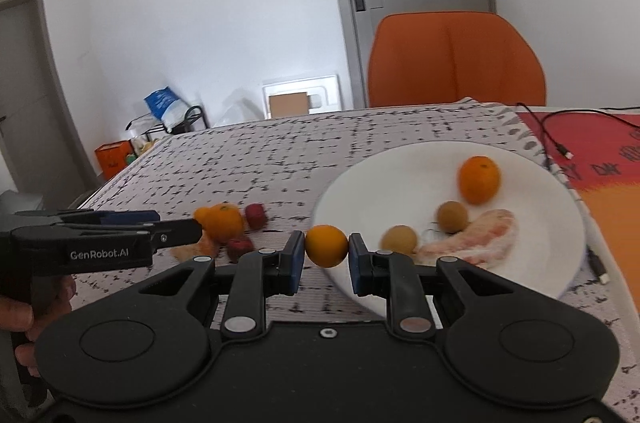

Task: Organize fruits
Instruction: 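Grasp a small mandarin with the right tool while the left tool grasps a red plum, then carry the mandarin and plum over the white bowl and open both tools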

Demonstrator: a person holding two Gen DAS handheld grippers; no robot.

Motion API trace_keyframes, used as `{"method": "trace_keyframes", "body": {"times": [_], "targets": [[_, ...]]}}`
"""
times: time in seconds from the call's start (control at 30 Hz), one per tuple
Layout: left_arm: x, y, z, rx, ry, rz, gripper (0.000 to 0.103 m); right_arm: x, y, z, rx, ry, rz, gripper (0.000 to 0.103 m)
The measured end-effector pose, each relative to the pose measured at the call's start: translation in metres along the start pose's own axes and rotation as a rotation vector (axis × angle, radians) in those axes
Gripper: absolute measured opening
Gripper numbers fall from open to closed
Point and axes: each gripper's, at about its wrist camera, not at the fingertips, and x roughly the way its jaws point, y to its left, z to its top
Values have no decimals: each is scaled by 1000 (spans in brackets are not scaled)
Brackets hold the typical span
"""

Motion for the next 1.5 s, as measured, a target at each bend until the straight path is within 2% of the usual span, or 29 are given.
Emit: {"method": "trace_keyframes", "body": {"times": [0.23,0.7,0.83,1.5], "targets": [[13,-19,0,34,24,-30,45,-6,-21,-3,30,-11,-32,22],[38,-41,-2,90,66,-8,38,-18,-68,-12,113,-41,-98,22],[50,-45,-4,90,102,28,24,-21,-78,-13,135,-51,-106,22],[44,-80,36,147,-3,-2,23,-22,-109,-8,151,-87,-127,22]]}}
